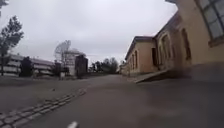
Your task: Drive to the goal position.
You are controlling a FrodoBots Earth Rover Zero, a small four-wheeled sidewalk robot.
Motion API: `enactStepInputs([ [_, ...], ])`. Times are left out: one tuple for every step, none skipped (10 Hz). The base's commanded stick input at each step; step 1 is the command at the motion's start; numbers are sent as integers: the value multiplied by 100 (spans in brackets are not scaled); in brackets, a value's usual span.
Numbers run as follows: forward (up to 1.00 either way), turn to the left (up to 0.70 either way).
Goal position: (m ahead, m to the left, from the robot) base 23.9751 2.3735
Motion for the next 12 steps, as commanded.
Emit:
enactStepInputs([
  [100, 0],
  [100, 0],
  [100, 0],
  [100, 0],
  [100, 0],
  [100, 0],
  [100, 0],
  [100, 0],
  [100, 0],
  [100, 0],
  [100, 0],
  [100, 0],
])
